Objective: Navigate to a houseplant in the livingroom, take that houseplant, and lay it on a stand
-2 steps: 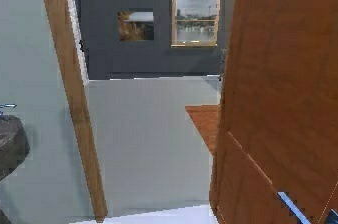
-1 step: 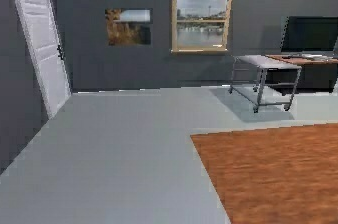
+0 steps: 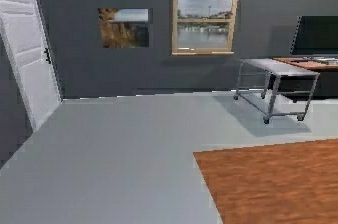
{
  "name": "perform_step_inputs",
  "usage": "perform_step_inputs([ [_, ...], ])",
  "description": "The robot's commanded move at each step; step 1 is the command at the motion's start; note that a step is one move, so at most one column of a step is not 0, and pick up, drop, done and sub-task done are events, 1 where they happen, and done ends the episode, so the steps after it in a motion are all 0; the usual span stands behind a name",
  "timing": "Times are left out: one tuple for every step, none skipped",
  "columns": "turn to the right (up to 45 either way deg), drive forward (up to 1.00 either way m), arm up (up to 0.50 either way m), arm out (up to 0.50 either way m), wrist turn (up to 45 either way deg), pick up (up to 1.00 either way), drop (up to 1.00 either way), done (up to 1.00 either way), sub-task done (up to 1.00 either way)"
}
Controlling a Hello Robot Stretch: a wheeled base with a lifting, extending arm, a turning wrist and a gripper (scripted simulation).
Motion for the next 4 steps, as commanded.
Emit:
perform_step_inputs([
  [-9.0,0.0,0.0,0.0,0.0,0.0,0.0,0.0,0.0],
  [0.0,0.3,0.0,0.0,0.0,0.0,0.0,0.0,0.0],
  [45.0,0.0,0.0,0.0,0.0,0.0,0.0,0.0,0.0],
  [15.0,0.0,0.0,0.0,0.0,0.0,0.0,0.0,0.0],
])
